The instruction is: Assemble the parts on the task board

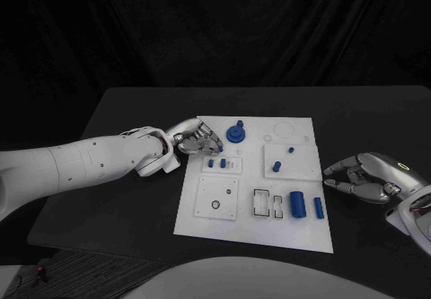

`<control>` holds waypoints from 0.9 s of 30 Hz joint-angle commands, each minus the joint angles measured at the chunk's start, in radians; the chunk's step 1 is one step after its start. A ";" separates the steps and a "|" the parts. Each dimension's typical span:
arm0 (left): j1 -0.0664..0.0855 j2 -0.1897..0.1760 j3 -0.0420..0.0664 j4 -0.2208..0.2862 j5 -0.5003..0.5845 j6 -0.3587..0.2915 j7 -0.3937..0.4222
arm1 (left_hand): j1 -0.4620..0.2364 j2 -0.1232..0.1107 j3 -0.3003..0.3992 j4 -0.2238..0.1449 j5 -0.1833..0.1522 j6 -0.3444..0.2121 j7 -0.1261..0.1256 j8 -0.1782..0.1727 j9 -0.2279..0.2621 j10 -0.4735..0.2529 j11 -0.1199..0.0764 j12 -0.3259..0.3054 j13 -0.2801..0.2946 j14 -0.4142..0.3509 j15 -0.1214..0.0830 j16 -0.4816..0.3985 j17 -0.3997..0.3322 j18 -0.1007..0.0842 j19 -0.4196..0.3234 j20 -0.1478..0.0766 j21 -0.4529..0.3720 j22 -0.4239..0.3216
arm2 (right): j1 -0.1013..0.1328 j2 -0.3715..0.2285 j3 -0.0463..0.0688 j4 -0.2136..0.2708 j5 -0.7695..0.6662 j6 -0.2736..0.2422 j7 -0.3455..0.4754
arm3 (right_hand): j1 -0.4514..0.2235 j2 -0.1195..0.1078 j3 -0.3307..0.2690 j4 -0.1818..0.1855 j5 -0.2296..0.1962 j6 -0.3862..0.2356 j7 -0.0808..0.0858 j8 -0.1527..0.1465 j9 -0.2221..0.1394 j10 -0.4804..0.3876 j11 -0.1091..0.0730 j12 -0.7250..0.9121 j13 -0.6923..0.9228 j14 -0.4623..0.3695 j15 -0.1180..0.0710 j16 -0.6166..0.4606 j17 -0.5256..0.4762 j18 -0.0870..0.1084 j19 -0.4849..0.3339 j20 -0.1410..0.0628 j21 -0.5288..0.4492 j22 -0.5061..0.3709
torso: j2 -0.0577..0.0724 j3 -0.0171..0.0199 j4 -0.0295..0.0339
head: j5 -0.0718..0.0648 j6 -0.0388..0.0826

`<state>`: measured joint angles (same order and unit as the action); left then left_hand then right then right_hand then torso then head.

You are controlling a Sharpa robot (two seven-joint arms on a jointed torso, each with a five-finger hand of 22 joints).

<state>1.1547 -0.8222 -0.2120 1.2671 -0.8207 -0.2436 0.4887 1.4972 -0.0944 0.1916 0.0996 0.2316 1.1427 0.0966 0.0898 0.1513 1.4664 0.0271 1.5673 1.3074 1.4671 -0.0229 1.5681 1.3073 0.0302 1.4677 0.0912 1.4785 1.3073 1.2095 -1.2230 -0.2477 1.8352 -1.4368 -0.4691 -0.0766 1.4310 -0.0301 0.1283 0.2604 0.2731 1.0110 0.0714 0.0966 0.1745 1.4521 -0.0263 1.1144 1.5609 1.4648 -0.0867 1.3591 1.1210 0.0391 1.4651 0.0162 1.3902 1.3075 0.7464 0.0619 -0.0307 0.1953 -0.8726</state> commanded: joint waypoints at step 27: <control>-0.006 -0.001 -0.004 -0.004 -0.037 0.013 -0.009 | -0.008 -0.004 -0.052 0.062 -0.077 -0.238 0.006 -0.027 -0.073 0.083 0.000 -0.013 0.250 0.104 0.006 0.003 0.263 -0.001 0.008 0.006 -0.013 0.225 | -0.003 -0.002 0.000 0.003 -0.002 0.008 -0.003 | 0.011 0.004 -0.003 -0.004 -0.005 0.010 0.000 0.006 0.001 0.003 -0.008 0.000 -0.437 0.036 -0.009 -0.003 0.000 0.003 0.033 0.001 -0.005 0.208 | 0.000 0.0001 0.0005 | -0.003 0.000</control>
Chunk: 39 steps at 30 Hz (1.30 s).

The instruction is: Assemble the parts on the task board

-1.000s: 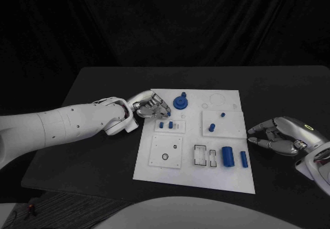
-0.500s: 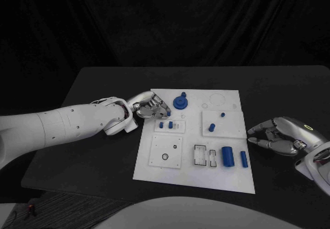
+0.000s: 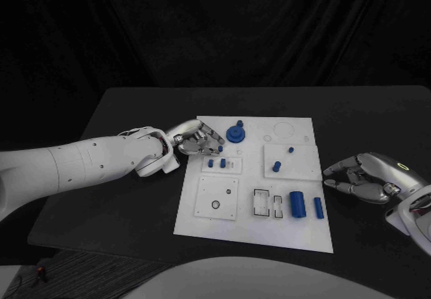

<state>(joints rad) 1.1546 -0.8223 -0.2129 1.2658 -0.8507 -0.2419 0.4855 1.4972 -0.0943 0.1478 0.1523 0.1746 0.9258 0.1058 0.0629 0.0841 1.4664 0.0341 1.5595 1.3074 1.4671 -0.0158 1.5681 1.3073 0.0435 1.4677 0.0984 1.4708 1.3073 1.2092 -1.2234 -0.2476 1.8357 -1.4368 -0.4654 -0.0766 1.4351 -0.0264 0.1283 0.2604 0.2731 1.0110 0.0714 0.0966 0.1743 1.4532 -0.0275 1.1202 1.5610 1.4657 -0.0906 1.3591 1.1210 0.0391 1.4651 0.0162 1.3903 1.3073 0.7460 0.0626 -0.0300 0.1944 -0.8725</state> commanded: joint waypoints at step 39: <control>0.159 -0.165 -0.003 0.250 0.819 0.217 0.217 | -0.413 -0.152 -0.380 0.151 -0.093 -0.525 -0.100 -0.019 -0.039 -1.426 -0.072 -1.496 -1.113 -1.467 0.063 -1.568 -1.307 0.039 -1.463 0.104 -1.455 -1.072 | 0.285 0.165 0.001 -0.062 -0.147 0.241 -0.155 | 0.150 -0.109 0.064 -0.007 0.011 -0.015 0.013 -0.013 0.000 -0.589 0.084 -0.878 -1.173 -0.026 0.047 -0.072 -0.123 0.041 -0.057 0.051 -0.203 0.157 | 0.023 -0.0401 0.0476 | -0.142 0.074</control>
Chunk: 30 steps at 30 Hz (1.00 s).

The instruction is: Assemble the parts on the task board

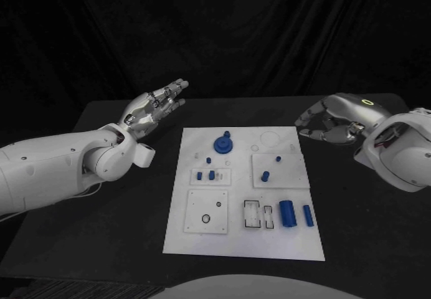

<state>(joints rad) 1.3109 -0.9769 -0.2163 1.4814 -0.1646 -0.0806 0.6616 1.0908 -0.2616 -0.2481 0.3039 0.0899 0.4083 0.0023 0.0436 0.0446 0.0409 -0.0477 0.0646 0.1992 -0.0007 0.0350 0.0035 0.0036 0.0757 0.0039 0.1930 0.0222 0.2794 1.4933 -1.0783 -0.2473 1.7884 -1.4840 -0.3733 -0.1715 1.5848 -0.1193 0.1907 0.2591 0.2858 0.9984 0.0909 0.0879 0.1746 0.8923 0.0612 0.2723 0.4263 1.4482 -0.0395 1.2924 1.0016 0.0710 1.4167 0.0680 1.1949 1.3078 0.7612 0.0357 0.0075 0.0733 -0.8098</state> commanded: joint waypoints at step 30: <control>0.001 -0.035 0.000 0.118 0.117 0.063 0.040 | 0.012 0.223 0.156 -0.007 -0.028 0.026 0.056 0.005 0.003 0.005 0.070 0.055 -0.105 0.001 0.050 -0.004 -0.004 0.092 0.001 0.068 -0.011 -0.179 | -0.021 0.134 0.000 -0.062 -0.247 0.333 0.022 | -0.112 -0.088 0.103 0.015 -0.163 -0.026 -0.036 -0.020 -0.084 0.173 -0.005 -0.126 -0.283 0.040 -0.010 0.017 0.081 -0.005 0.046 -0.008 0.038 0.175 | 0.014 -0.0258 0.0291 | -0.061 0.005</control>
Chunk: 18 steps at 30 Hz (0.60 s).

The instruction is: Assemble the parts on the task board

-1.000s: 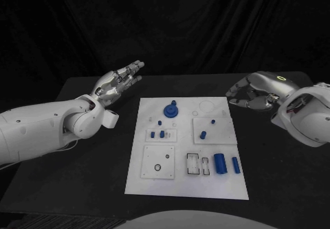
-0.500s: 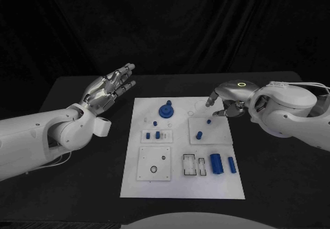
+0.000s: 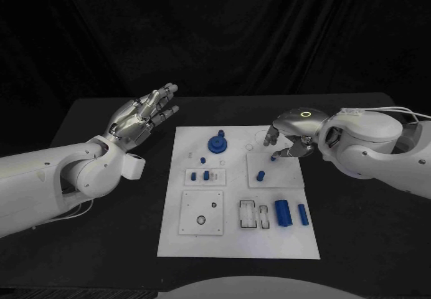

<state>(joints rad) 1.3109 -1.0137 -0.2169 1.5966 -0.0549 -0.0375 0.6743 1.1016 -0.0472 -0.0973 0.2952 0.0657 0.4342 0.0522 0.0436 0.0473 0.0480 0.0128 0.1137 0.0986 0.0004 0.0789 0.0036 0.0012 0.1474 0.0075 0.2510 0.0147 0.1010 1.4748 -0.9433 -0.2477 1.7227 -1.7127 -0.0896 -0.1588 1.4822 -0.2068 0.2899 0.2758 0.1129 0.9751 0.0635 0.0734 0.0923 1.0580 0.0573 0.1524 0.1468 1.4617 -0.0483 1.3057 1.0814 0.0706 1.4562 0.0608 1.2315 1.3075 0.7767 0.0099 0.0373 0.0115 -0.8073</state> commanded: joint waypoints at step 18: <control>-0.002 0.022 0.001 -0.016 0.007 0.052 -0.013 | 0.059 0.103 -0.032 -0.002 0.072 0.014 0.036 0.007 0.001 0.004 0.047 0.067 -0.047 0.008 0.052 0.002 0.005 0.031 0.004 0.036 -0.001 0.004 | -0.044 0.022 0.001 -0.040 -0.019 0.048 -0.005 | -0.004 0.012 0.059 -0.027 0.065 0.057 0.038 0.013 -0.002 0.040 -0.001 -0.036 -0.031 0.026 -0.001 -0.009 -0.003 -0.003 0.004 0.001 -0.011 0.174 | -0.002 0.0005 -0.0005 | 0.003 -0.004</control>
<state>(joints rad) 1.3099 -0.9933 -0.2169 1.5802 -0.0535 -0.0102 0.6619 1.1576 0.0534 -0.1253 0.2924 0.1366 0.4520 0.0877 0.0502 0.0482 0.0519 0.0558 0.1776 0.0528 0.0093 0.1237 0.0036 0.0054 0.1625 0.0117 0.2788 0.0147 0.1059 1.4349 -0.9217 -0.2478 1.6854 -1.7213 -0.0352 -0.1580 1.4716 -0.1948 0.3450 0.2483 0.1740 1.0256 0.1038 0.0822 0.0895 1.0905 0.0575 0.1229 0.1170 1.4616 -0.0483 1.2972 1.0786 0.0704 1.4562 0.0608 1.2236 1.3073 0.7743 0.0105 0.0360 0.0138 -0.8131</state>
